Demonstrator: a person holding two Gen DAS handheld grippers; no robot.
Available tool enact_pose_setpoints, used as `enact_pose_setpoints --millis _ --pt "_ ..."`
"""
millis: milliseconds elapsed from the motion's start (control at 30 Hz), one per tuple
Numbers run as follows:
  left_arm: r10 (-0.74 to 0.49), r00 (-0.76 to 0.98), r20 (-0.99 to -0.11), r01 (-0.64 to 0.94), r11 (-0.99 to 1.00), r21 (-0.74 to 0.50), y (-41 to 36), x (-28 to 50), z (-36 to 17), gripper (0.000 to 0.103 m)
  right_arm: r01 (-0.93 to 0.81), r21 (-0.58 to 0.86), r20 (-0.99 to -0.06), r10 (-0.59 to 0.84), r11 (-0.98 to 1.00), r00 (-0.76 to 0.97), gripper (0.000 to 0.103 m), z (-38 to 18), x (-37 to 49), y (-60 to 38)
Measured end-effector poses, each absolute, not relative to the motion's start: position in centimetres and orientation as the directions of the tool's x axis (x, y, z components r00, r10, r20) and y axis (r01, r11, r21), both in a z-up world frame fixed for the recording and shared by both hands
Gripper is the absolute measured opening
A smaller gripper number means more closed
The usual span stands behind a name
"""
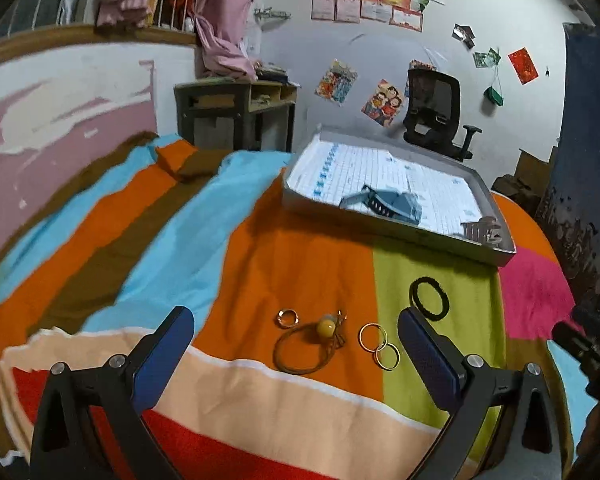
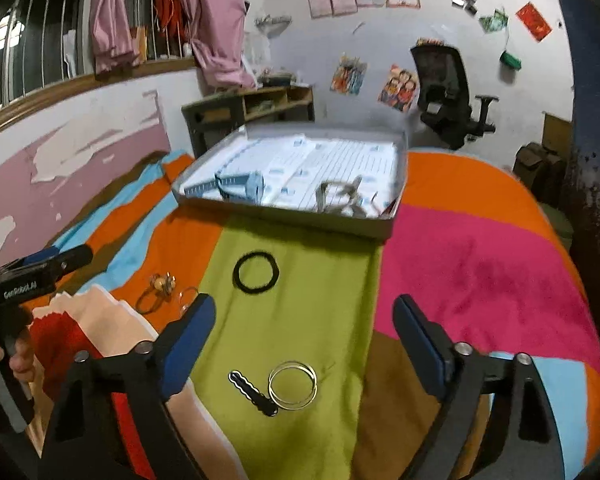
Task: Organize jewelry
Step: 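Grasp the silver hoop earrings with the right tool while the left tool grasps the brown cord with yellow bead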
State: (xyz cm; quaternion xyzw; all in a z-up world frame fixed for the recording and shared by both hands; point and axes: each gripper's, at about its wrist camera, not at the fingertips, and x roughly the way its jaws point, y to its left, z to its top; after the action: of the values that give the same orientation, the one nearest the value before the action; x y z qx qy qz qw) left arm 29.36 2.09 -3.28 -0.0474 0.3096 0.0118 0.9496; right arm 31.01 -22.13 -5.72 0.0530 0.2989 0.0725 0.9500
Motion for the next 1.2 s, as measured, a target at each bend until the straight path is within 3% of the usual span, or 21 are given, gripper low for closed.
enact_pose_setpoints --millis 367,633,833,1000,1200 --pt "-0.006 0.724 -0.69 -0.027 0.999 -0.037 2.7 33.2 -8.2 0.102 -0.061 0.279 -0.753 0.258 0.958 0.606 0.073 -13.8 34.3 -21.3" --pt "-0.051 0.657 -0.752 -0.056 0.992 -0.117 4.1 35.5 -10.9 0.102 -0.004 0.36 -0.784 0.305 0.933 0.541 0.055 -16.8 35.5 -20.8" --pt "-0.107 0.606 -0.789 -0.013 0.989 -0.144 3.7 36.6 -12.2 0.101 0.005 0.377 -0.801 0.323 0.926 0.503 0.052 -18.0 36.9 -18.7" --pt "-0.152 0.579 -0.801 0.043 0.987 -0.156 2.7 36.9 -12.9 0.079 -0.017 0.38 -0.793 0.335 0.925 0.508 0.041 -17.8 37.7 -16.6" --pt "-0.202 0.573 -0.794 0.064 0.977 -0.203 2.7 36.8 -12.7 0.049 -0.06 0.373 -0.784 0.349 0.926 0.514 0.041 -17.2 38.7 -14.2"
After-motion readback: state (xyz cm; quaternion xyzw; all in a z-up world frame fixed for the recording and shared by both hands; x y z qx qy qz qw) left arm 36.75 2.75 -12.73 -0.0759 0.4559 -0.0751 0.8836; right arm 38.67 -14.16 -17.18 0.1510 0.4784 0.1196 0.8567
